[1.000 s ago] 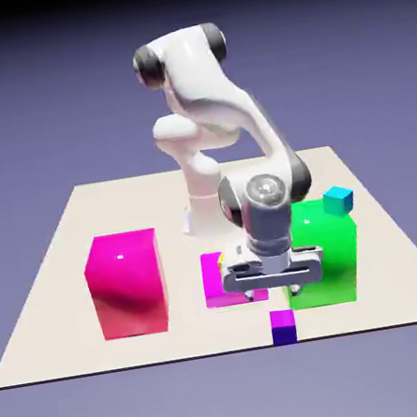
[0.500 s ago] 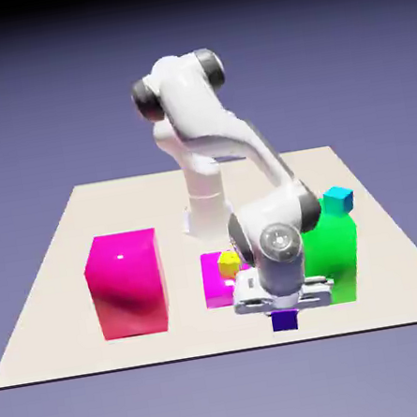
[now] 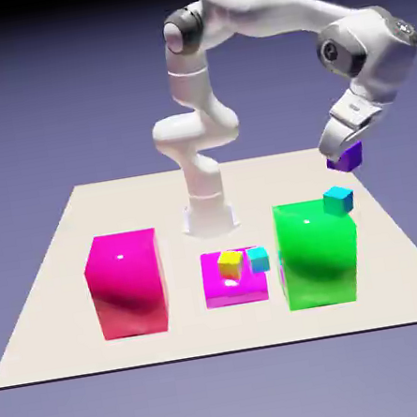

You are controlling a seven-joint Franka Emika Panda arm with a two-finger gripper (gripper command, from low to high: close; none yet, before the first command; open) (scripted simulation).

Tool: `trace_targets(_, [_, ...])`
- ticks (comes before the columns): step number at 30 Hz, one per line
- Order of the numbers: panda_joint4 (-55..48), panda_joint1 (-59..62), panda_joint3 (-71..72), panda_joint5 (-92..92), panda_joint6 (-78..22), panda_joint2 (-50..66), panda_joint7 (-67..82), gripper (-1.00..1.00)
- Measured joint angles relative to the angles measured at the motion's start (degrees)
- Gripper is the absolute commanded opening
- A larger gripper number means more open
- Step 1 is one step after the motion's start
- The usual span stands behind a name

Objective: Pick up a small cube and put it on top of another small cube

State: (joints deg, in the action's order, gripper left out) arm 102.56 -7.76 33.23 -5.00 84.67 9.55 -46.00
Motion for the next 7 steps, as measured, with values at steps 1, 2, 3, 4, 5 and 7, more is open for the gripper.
trace_targets(1, [2.1,0.1,-0.1,0.1,1.8,-0.3,0.1,-1.00])
trace_targets(2, [4.1,0.3,-0.1,0.2,3.7,-0.6,0.2,-1.00])
trace_targets(3, [6.2,0.4,-0.2,0.2,5.5,-0.9,0.2,-1.00])
trace_targets(4, [8.3,0.6,-0.2,0.3,7.3,-1.2,0.3,-1.00])
trace_targets(5, [9.5,0.7,-0.3,0.4,8.4,-1.4,0.4,1.00])
trace_targets(7, [9.5,0.7,-0.3,0.2,8.4,-1.4,0.4,1.00])
